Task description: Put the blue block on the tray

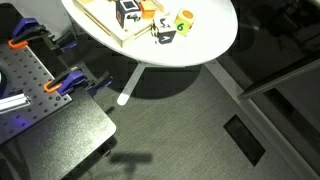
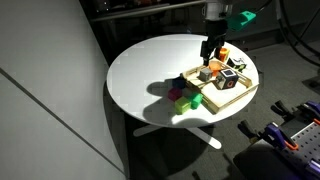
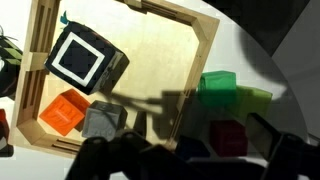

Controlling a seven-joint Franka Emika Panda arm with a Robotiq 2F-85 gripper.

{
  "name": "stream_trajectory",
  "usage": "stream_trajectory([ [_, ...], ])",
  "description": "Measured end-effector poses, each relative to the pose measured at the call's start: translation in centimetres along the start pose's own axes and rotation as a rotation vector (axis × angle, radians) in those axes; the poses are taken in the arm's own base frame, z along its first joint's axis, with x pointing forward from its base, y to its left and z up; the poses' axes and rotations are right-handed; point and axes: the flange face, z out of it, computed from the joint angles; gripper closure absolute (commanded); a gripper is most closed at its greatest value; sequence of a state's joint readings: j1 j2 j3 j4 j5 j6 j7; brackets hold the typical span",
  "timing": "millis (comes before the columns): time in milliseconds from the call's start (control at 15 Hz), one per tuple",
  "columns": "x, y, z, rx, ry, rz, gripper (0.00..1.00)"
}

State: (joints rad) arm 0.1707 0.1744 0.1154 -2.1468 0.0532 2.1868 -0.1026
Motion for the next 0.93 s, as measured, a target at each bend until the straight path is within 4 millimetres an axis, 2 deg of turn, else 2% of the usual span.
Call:
stream_trajectory([
  [467,2.6,0.0,1.5,-0.040,-0.014,-0.037,0.00],
  [933,6.2,-1.6,3.5,-0.041,-0.019,-0.032,0.00],
])
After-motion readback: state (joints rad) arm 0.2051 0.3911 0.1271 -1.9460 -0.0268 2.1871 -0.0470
